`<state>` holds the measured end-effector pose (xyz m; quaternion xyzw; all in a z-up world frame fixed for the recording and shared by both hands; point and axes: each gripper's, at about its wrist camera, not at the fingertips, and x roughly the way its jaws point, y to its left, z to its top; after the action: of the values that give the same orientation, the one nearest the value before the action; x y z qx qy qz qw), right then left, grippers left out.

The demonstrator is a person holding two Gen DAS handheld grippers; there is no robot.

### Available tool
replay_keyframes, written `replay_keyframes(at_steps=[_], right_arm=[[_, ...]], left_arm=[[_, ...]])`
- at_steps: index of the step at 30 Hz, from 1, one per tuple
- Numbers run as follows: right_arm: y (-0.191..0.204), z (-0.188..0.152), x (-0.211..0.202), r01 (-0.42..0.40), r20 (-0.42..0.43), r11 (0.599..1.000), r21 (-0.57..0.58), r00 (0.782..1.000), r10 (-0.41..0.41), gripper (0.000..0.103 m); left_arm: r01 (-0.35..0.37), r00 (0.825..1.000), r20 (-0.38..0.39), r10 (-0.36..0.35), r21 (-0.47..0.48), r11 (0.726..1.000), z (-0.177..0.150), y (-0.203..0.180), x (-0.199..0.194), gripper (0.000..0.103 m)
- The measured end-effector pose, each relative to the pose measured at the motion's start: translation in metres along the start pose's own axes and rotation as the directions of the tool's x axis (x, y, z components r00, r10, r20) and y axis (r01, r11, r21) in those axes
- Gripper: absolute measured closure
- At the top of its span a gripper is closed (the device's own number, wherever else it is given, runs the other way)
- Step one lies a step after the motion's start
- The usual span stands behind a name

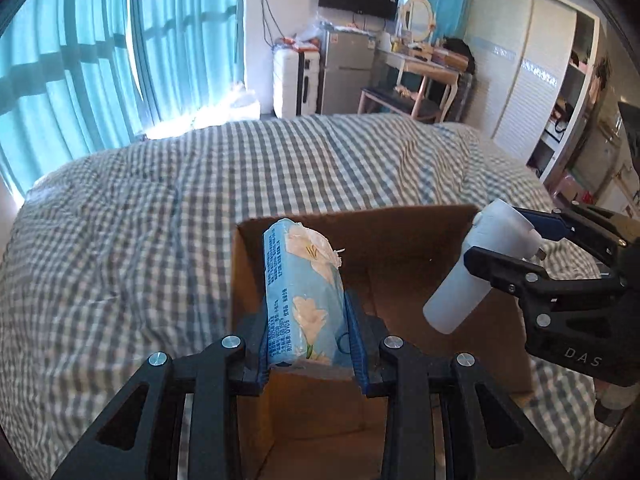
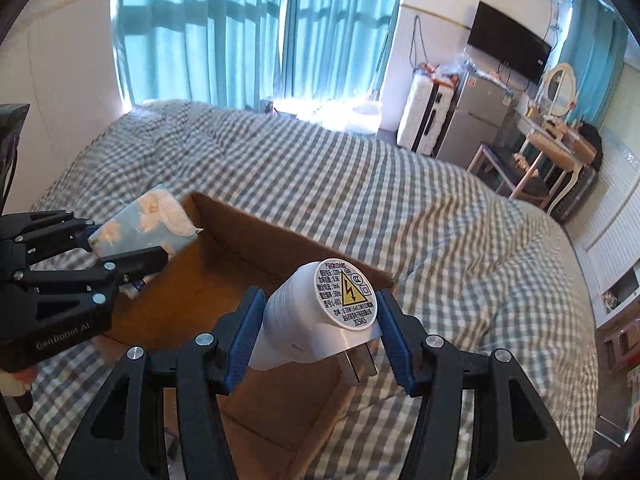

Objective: Organize objects
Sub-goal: 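Carry tissue pack into box and open left gripper while right drops plug adapter in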

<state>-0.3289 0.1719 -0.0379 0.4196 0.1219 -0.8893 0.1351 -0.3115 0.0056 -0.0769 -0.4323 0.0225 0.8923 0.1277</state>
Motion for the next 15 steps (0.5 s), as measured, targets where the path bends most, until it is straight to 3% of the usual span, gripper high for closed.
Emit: replay_keyframes(at_steps=[6, 9, 13, 15], right_arm=[[-0.007, -0.007, 0.036, -0.037, -0.033, 0.999, 0.0, 0.999, 0.037, 0.046], [-0.008, -0.009, 0.038, -0.068, -0.02, 0.998, 0.007, 0.997, 0.068, 0.046], [-0.008, -0.012, 0.03, -0.092, 0.004, 0.996, 0.007, 0.996, 0.092, 0.046], [-0.007, -0.012, 0.023, -0.101, 0.021, 0.995, 0.018, 0.995, 0.1, 0.046]], left_arm=[[-0.003, 0.999, -0.047, 0.004, 0.024, 1.0, -0.006, -0.007, 0.042, 0.071], [-0.033, 0.999, -0.03, 0.035, 0.059, 0.998, -0.009, -0.011, 0.05, 0.071], [-0.015, 0.999, -0.027, 0.017, 0.068, 0.998, -0.013, -0.011, 0.052, 0.07], [-0.018, 1.0, -0.015, 0.019, 0.07, 0.997, -0.014, -0.012, 0.047, 0.063]])
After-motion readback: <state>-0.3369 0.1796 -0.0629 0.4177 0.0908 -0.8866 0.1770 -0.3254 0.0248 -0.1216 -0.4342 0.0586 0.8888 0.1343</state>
